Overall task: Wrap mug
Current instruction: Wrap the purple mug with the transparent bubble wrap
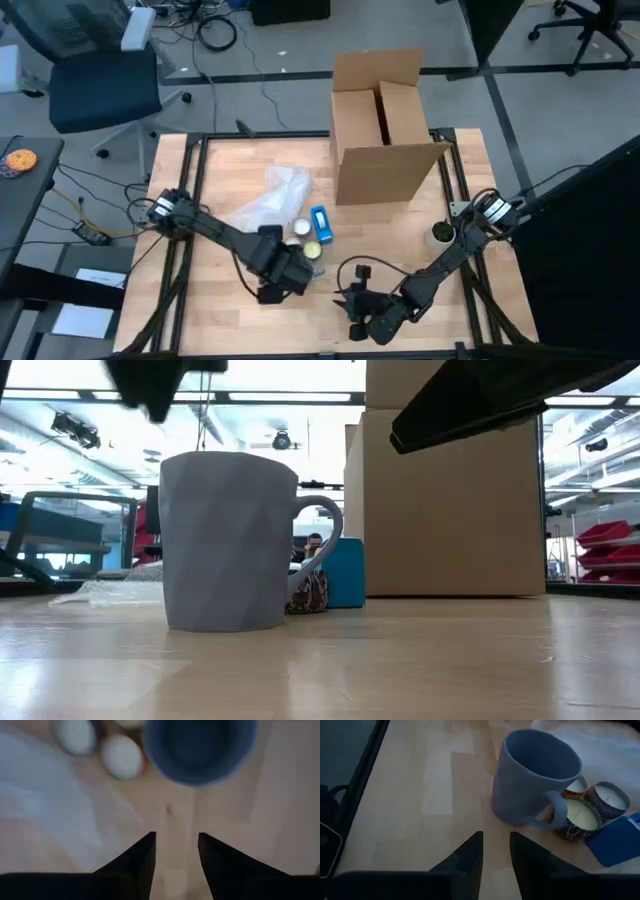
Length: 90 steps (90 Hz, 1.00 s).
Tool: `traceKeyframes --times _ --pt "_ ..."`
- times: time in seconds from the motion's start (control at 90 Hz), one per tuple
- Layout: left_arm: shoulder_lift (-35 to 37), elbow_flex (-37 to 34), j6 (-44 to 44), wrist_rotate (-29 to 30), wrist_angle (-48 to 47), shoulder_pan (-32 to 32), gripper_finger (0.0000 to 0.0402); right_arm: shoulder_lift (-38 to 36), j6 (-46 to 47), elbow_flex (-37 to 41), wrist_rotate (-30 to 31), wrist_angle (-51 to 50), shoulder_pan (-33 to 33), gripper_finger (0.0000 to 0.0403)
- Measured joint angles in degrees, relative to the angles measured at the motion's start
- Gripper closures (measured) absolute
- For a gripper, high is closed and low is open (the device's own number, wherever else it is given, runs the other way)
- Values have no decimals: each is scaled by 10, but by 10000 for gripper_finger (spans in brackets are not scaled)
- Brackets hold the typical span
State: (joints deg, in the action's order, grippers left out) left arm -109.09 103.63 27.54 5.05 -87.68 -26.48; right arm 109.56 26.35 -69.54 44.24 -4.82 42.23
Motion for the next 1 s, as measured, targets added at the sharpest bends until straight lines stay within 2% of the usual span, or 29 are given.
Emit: traceKeyframes --times 0.1,0.3,0.533,0.8,1.0 --pt "8 -53 -1 20 -28 0 270 0 16 0 -9 0 1 330" --pt "82 -229 35 19 -11 27 270 0 36 0 -10 0 6 330" --pt "158 -412 57 27 177 72 271 0 43 0 -9 0 6 330" --pt "160 -511 57 47 248 110 271 0 47 0 -9 0 6 330" --pt "164 -564 60 -40 363 136 280 0 47 0 -9 -1 6 330"
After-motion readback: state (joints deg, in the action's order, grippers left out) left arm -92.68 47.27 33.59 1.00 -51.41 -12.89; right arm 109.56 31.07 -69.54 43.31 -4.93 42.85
